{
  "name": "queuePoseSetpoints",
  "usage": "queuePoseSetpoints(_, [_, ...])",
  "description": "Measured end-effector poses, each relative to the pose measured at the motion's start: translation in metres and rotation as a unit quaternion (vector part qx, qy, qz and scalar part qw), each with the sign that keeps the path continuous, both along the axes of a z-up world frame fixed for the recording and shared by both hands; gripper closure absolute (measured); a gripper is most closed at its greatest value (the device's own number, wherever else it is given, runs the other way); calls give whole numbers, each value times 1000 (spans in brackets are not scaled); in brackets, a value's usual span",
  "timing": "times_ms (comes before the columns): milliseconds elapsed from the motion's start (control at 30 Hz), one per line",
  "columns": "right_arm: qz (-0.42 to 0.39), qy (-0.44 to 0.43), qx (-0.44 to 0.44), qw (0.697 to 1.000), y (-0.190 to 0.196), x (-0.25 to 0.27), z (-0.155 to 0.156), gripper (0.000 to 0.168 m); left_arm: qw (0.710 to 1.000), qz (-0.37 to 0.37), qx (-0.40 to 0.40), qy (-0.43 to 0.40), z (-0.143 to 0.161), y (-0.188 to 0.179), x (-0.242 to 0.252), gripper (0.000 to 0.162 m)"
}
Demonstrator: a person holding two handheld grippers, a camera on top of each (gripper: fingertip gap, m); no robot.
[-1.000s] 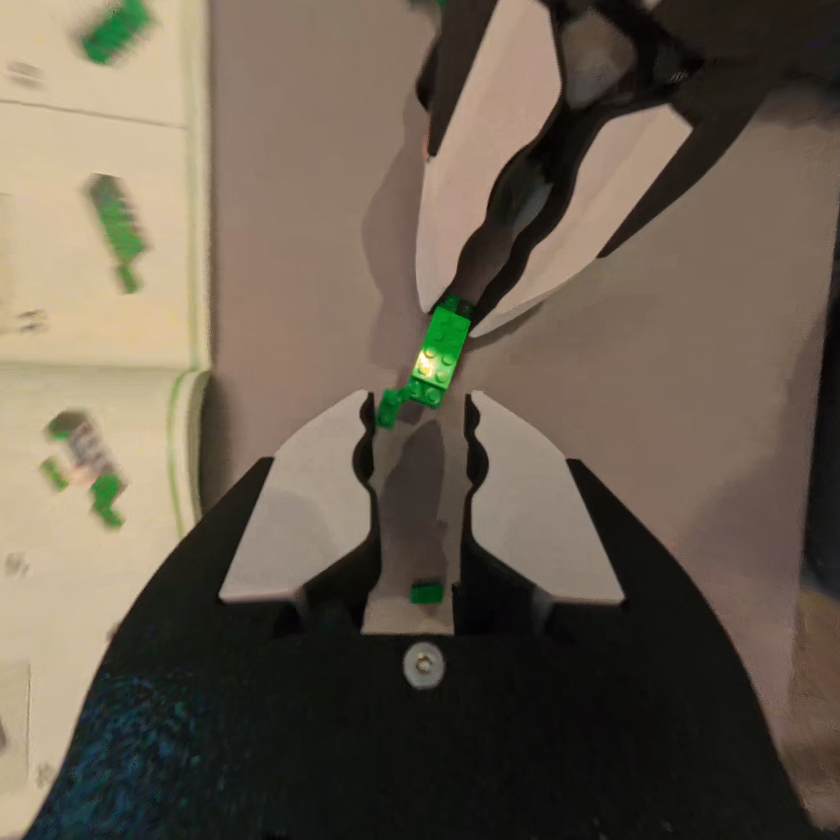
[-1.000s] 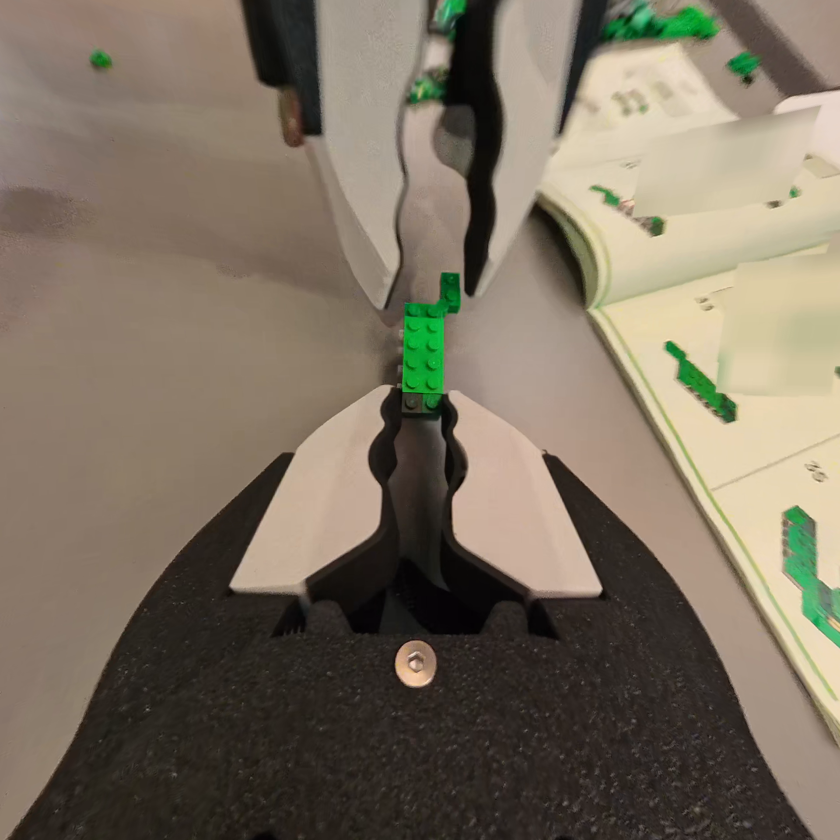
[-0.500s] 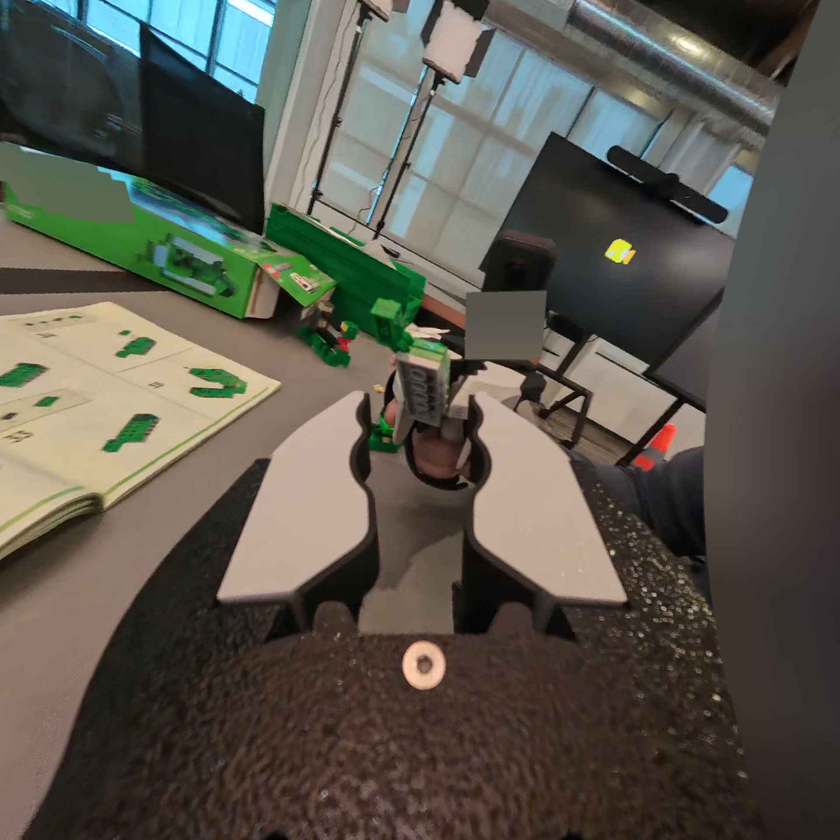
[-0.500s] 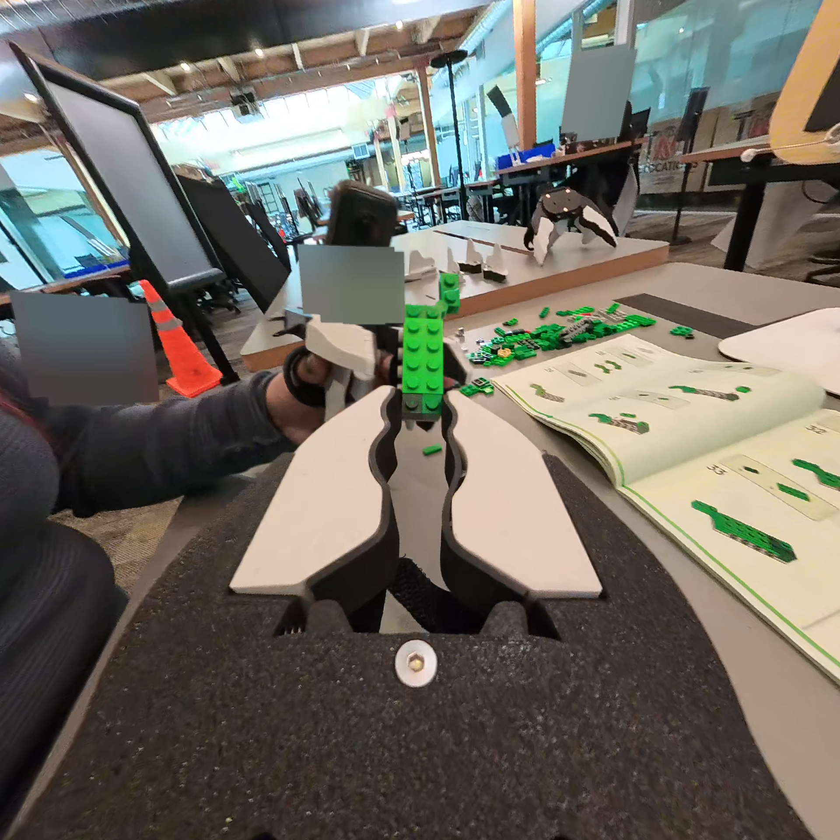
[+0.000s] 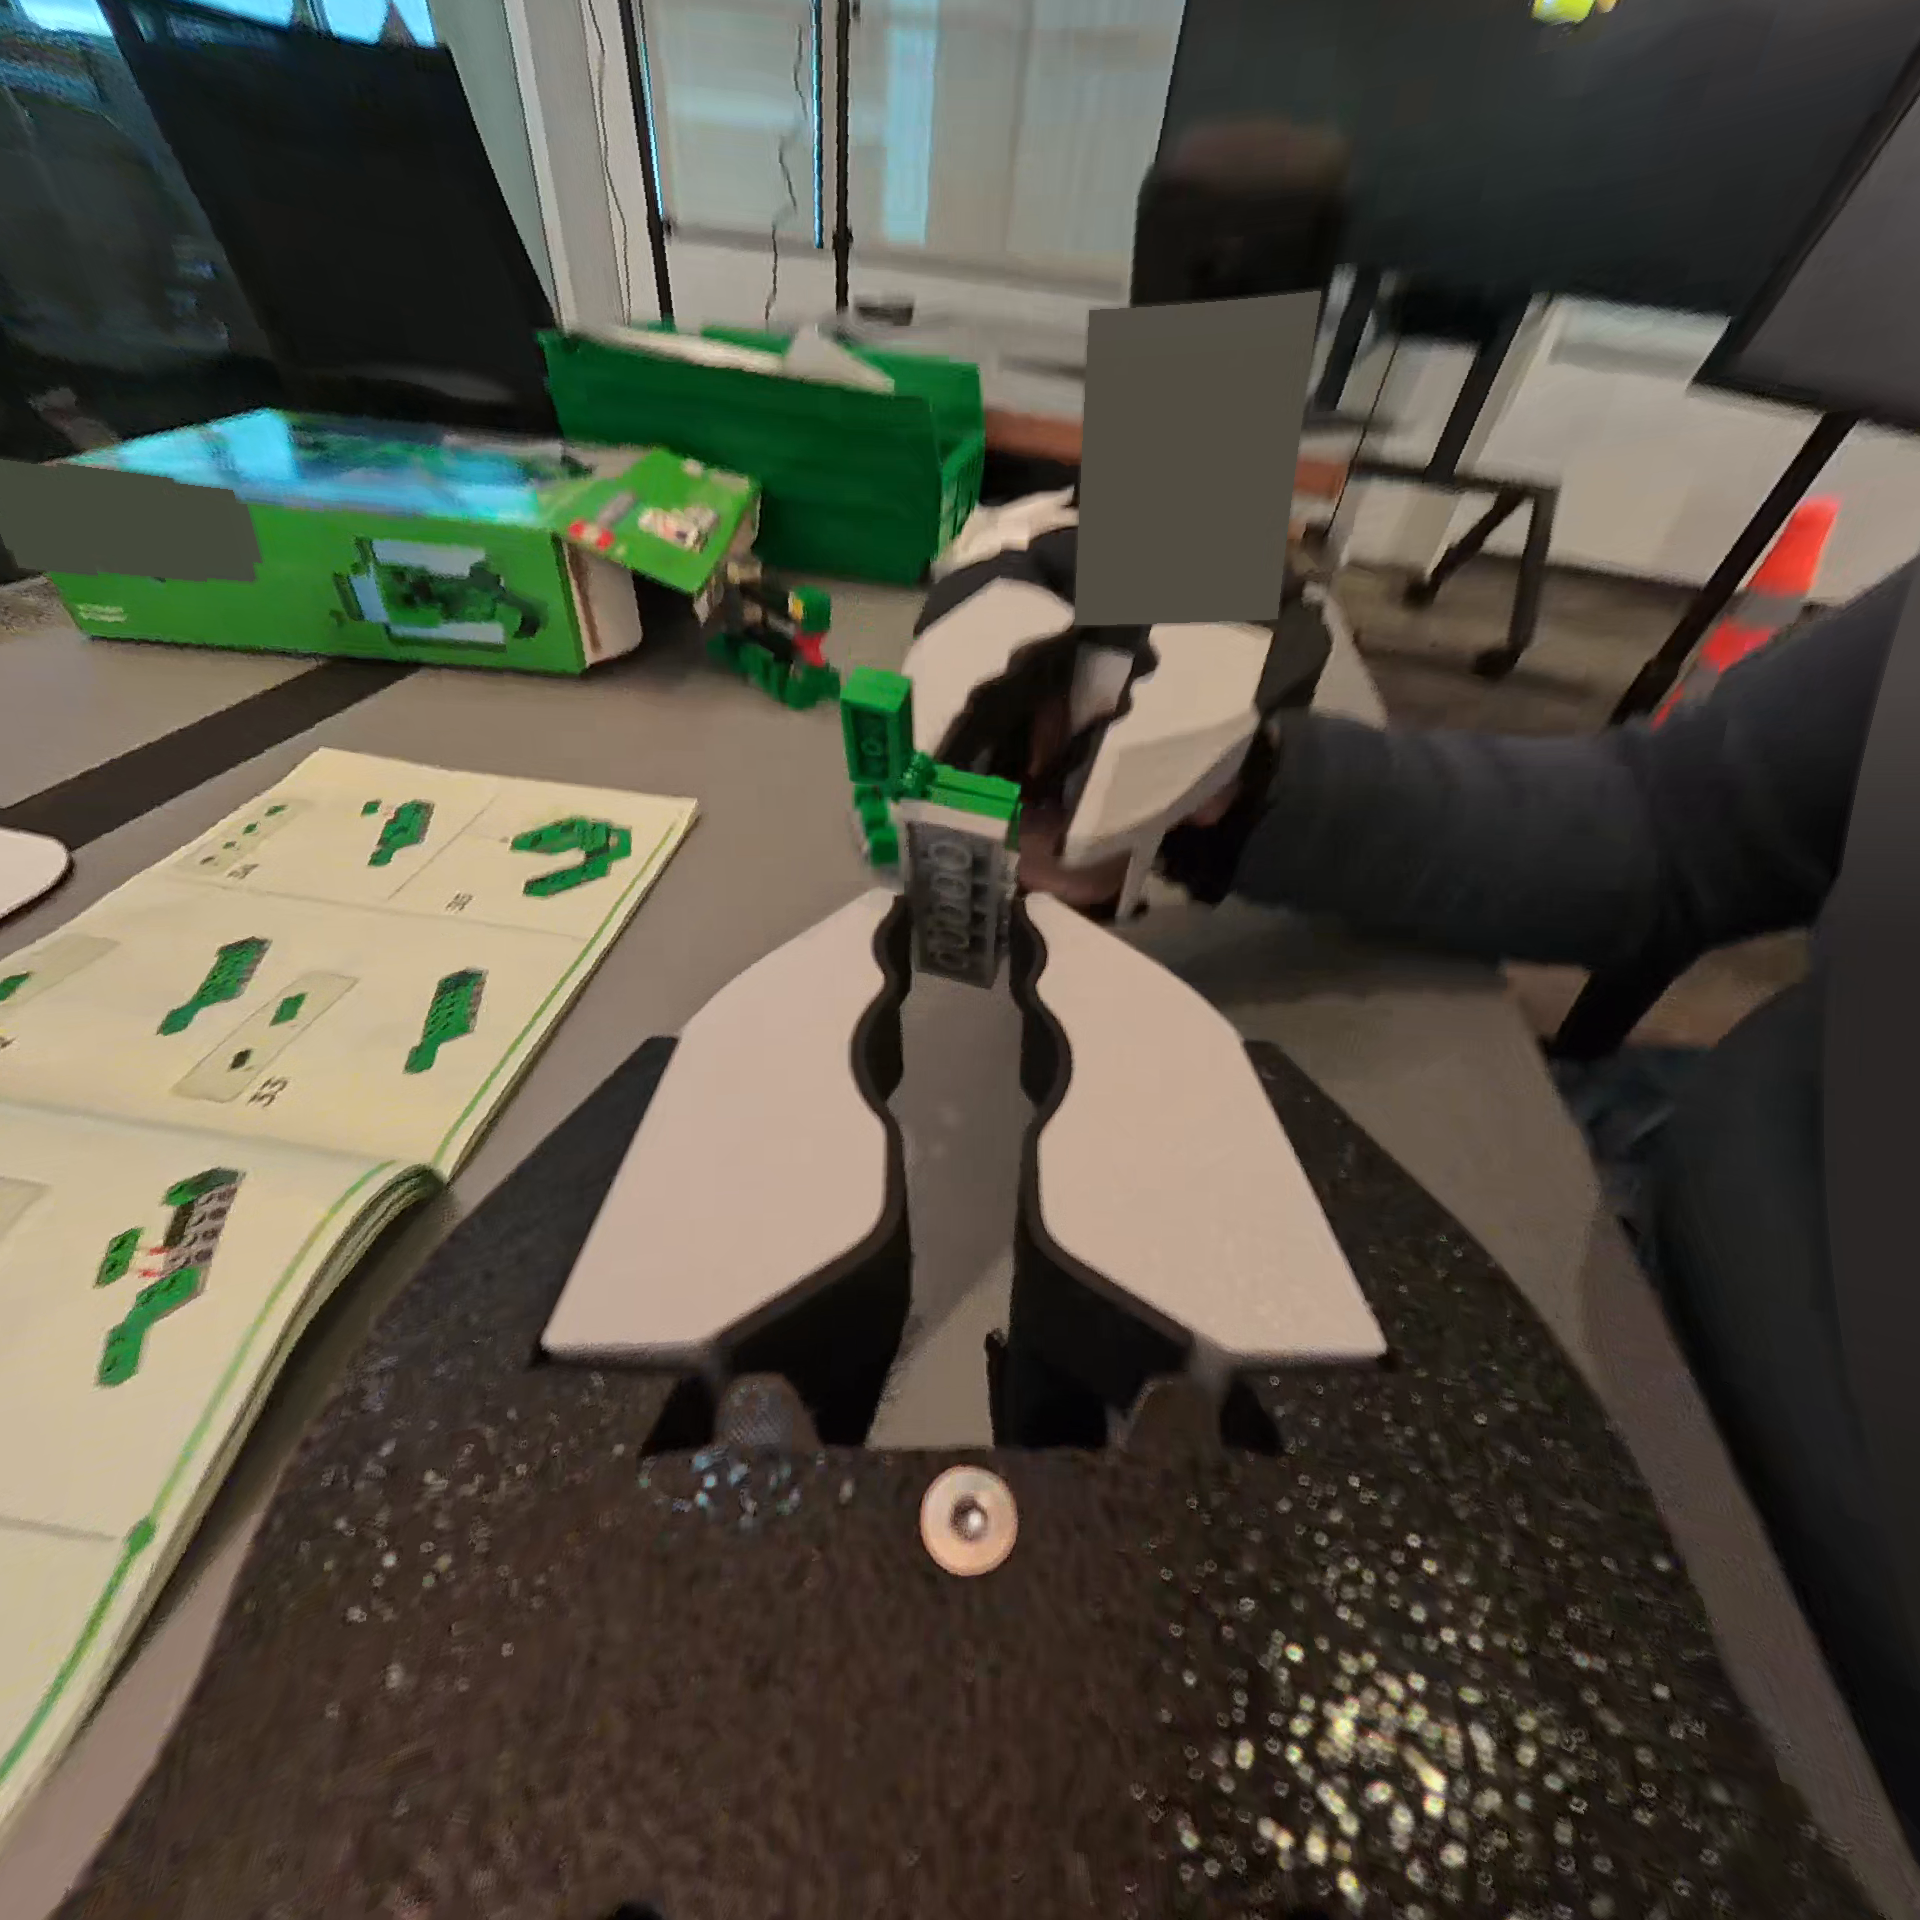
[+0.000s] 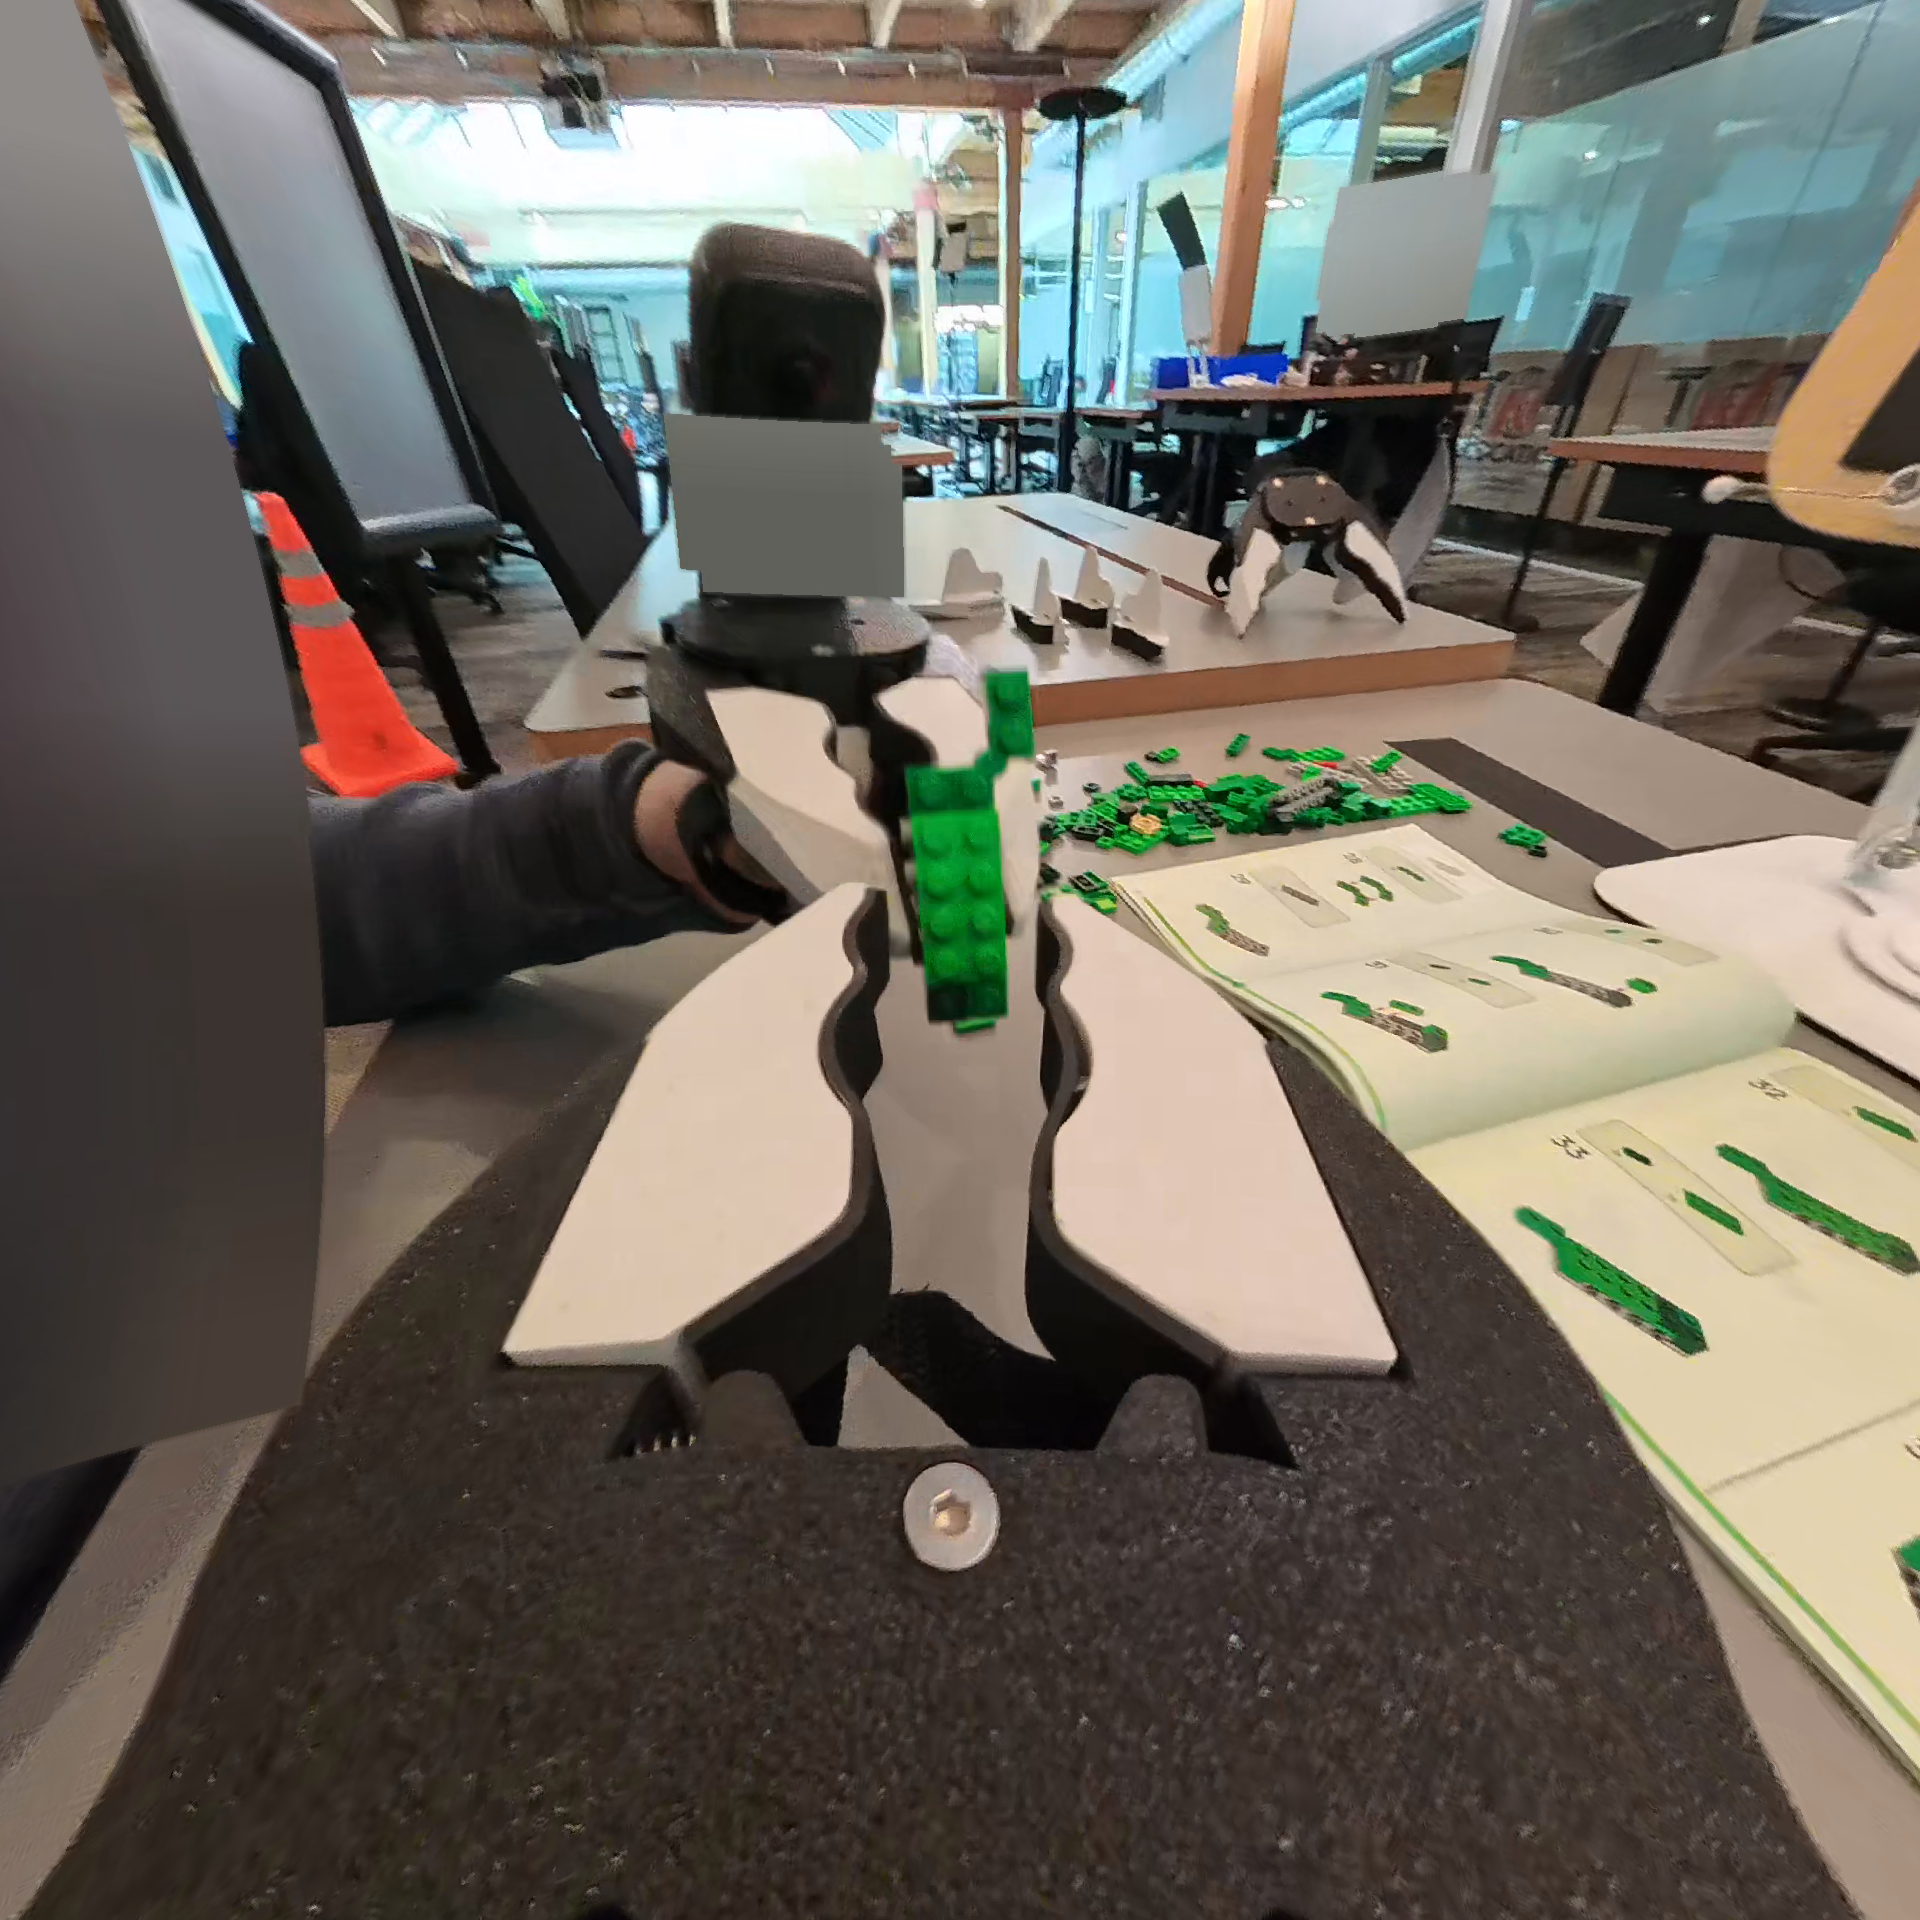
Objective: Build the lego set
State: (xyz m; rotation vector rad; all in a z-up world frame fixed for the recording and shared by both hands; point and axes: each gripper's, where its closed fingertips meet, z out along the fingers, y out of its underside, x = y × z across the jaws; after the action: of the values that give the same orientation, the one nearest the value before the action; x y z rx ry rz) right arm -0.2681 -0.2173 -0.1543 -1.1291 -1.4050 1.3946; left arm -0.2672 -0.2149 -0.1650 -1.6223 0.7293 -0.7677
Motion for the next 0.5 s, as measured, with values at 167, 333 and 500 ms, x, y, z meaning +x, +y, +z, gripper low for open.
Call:
queuePoseSetpoints(167, [7,-40,13,999,-1,-1,-12,142,998,-36,-27,44,-18,-3,7,144])
queuePoseSetpoints(333, [31,-68,8,997,-8,-2,-22,152,997,-51,-47,34,-25,-5,11,144])
queuePoseSetpoints(500, [63,-70,-23,995,-12,1,-22,152,996,-65,-52,24,-25,-9,12,144])
